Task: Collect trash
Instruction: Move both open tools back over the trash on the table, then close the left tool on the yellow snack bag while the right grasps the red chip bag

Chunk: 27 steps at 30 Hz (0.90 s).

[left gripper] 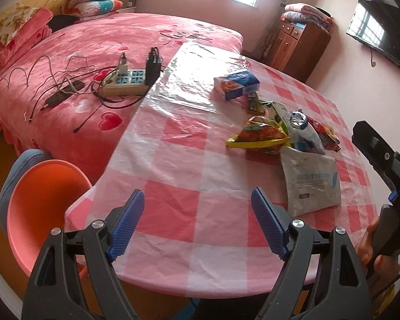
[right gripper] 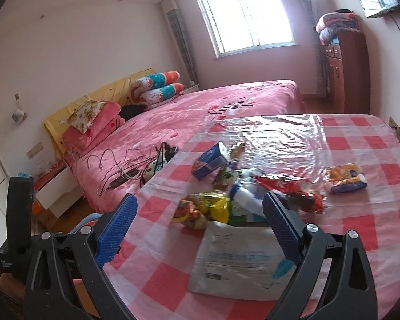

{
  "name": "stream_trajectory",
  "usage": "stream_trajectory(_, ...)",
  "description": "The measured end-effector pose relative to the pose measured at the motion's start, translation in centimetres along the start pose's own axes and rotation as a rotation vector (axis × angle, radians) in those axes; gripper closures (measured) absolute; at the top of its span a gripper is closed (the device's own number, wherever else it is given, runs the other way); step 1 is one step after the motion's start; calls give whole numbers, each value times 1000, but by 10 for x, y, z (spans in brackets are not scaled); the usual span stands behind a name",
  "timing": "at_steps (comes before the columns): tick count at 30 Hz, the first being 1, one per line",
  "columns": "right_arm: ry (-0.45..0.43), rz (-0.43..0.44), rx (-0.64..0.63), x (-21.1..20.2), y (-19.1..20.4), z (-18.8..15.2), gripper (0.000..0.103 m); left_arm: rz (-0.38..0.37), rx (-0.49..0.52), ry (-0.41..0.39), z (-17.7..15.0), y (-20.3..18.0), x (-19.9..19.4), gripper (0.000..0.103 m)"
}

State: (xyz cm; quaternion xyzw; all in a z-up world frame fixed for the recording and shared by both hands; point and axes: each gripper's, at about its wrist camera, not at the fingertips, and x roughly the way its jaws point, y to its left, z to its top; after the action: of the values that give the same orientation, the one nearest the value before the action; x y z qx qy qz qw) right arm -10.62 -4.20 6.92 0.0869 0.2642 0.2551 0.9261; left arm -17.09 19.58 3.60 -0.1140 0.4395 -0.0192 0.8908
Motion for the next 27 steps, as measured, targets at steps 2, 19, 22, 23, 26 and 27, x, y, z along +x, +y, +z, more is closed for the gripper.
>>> stream_trajectory(2, -5, -8, 10, -3, -7, 1, 9, -3, 8, 3, 0, -5, 1, 20)
stream_trajectory(19, 7, -94, 150, -8, -87, 8, 9, -27, 77, 32, 11, -55, 26, 20)
stream_trajectory(22, 26, -99, 191, -4, -103, 8, 9, -39, 85, 33, 16, -62, 30, 20)
stream_trajectory(23, 36, -97, 204, -2, -108, 7, 9, -42, 91, 31, 18, -65, 32, 20)
stream_trajectory(26, 56, -83, 236, 2, -119, 6, 9, -57, 100, 21, 28, -71, 38, 20)
stream_trajectory(27, 63, -72, 246, 3, -122, 5, 9, -65, 99, 18, 32, -72, 40, 20)
